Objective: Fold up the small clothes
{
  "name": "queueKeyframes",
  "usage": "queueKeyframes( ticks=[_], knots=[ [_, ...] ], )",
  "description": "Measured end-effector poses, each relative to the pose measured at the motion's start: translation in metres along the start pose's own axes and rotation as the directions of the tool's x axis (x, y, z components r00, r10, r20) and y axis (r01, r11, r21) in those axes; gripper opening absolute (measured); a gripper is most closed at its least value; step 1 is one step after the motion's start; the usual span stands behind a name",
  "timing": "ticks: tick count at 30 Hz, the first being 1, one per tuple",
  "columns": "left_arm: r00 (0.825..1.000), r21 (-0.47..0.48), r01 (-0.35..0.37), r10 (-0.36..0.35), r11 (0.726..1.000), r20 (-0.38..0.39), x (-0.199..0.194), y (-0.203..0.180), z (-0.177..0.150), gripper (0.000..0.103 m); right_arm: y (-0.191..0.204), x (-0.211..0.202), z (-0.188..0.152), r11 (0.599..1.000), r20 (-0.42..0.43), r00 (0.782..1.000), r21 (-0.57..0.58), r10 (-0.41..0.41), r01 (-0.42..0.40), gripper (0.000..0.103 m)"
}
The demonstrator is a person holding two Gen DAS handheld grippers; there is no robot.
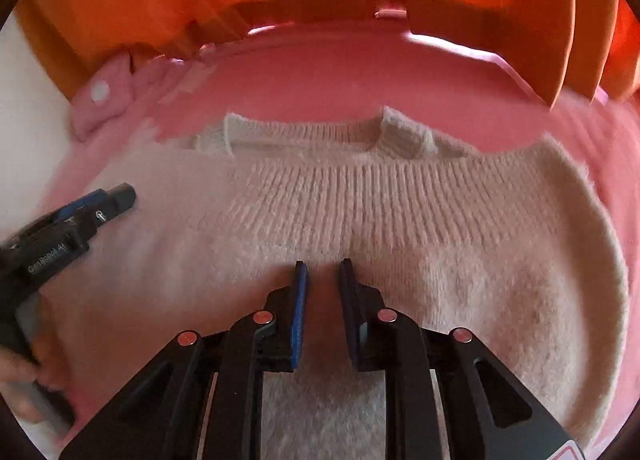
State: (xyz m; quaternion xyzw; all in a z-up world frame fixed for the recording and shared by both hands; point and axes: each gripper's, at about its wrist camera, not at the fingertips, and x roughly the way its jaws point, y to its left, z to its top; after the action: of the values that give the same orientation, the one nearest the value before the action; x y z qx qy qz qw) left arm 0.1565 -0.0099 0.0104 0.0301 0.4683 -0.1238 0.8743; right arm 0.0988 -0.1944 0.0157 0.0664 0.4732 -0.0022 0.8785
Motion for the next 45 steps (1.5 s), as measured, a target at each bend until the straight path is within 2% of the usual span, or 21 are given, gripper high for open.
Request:
queueKeyframes(
  ticks=[2,4,6,8,11,13,15,17,21,23,26,28,30,33,35,36,37,42,43,44,45],
  knots=[
    [1.000,-0.001,-0.021,0.021,1.000,0.008,0.002,-0.001,-0.002,0.054,-0.003,-0.013,0.001,0.998,0.050,0.998,0.042,0.036,-0.038,0.020],
    [1.000,-0.010,-0.020,0.020,1.000,0.009,0.001,0.002,-0.001,0.055,-0.006,-0.016,0.000,0.994,0.057,0.996,0.077,0.076,-0.080,0.020],
    [1.000,-0.027,-0.018,0.018,0.999,0.005,0.003,0.004,-0.001,0.056,-0.002,0.010,-0.003,0.998,-0.047,0.998,0.055,0.034,-0.032,0.020],
    [0.999,-0.018,-0.032,0.032,0.999,0.007,0.002,0.002,-0.002,0.057,0.006,0.008,0.000,0.999,-0.021,1.000,0.047,0.012,-0.011,0.021],
    [0.999,0.002,-0.051,0.051,0.999,0.009,0.002,-0.002,-0.004,0.059,0.016,-0.003,0.000,0.996,0.034,0.997,0.053,0.069,-0.071,0.021],
    [0.998,0.007,-0.054,0.054,0.999,0.009,0.003,-0.003,-0.003,0.060,0.023,0.005,0.003,0.995,0.018,0.996,0.039,0.089,-0.090,0.021],
    [0.998,0.012,-0.058,0.058,0.998,0.010,0.003,-0.004,-0.003,0.061,0.031,0.026,0.003,0.998,-0.040,0.998,0.019,0.054,-0.053,0.021],
    [0.998,0.009,-0.054,0.054,0.998,0.009,0.002,-0.003,-0.002,0.061,0.038,0.029,0.007,1.000,-0.027,0.999,-0.016,0.022,-0.022,0.022],
    [0.998,-0.110,0.014,-0.007,0.994,0.063,-0.022,0.025,0.009,0.061,0.041,0.034,0.012,1.000,-0.028,0.999,0.001,0.018,-0.018,0.022],
    [0.994,-0.182,0.025,-0.005,0.983,0.109,-0.040,0.050,0.012,0.066,0.043,0.037,0.015,1.000,-0.033,0.999,0.000,0.011,-0.011,0.023],
    [0.989,-0.322,0.012,0.037,0.947,0.147,-0.064,0.099,-0.007,0.074,0.042,0.035,0.015,1.000,-0.032,0.999,-0.006,0.003,-0.003,0.023],
    [0.991,-0.397,-0.007,0.061,0.918,0.123,-0.068,0.121,-0.028,0.076,0.042,0.033,0.013,1.000,-0.030,1.000,-0.011,0.003,-0.003,0.023],
    [0.996,-0.477,-0.033,0.071,0.878,0.062,-0.064,0.142,-0.053,0.077,0.044,0.034,0.014,1.000,-0.030,1.000,-0.005,0.005,-0.005,0.023],
    [0.999,-0.577,-0.036,0.039,0.816,-0.008,-0.057,0.161,-0.078,0.078,0.042,0.032,0.012,1.000,-0.030,0.999,0.004,0.010,-0.010,0.023],
    [1.000,-0.640,0.007,-0.007,0.769,0.004,-0.056,0.167,-0.092,0.087,0.042,0.032,0.011,1.000,-0.028,1.000,0.009,0.010,-0.010,0.023],
    [1.000,-0.649,0.019,-0.010,0.760,0.018,-0.059,0.166,-0.095,0.087,0.042,0.031,0.011,1.000,-0.027,1.000,0.008,0.010,-0.010,0.023],
    [1.000,-0.645,0.016,-0.001,0.764,0.023,-0.061,0.163,-0.099,0.087,0.042,0.031,0.011,1.000,-0.026,1.000,0.009,0.009,-0.009,0.023],
    [1.000,-0.564,-0.021,0.030,0.825,0.006,-0.062,0.134,-0.108,0.090,0.041,0.031,0.011,1.000,-0.026,1.000,0.008,0.008,-0.008,0.023],
    [1.000,-0.557,-0.013,0.023,0.830,0.011,-0.062,0.132,-0.108,0.085,0.041,0.031,0.011,1.000,-0.026,1.000,0.007,0.009,-0.009,0.023],
    [0.999,-0.547,0.029,-0.014,0.837,0.032,-0.062,0.127,-0.107,0.065,0.040,0.030,0.011,1.000,-0.026,1.000,0.006,0.009,-0.009,0.023],
    [0.998,-0.542,0.055,-0.037,0.839,0.044,-0.062,0.128,-0.106,0.056,0.040,0.030,0.011,1.000,-0.026,1.000,0.007,0.008,-0.008,0.023]
  ],
)
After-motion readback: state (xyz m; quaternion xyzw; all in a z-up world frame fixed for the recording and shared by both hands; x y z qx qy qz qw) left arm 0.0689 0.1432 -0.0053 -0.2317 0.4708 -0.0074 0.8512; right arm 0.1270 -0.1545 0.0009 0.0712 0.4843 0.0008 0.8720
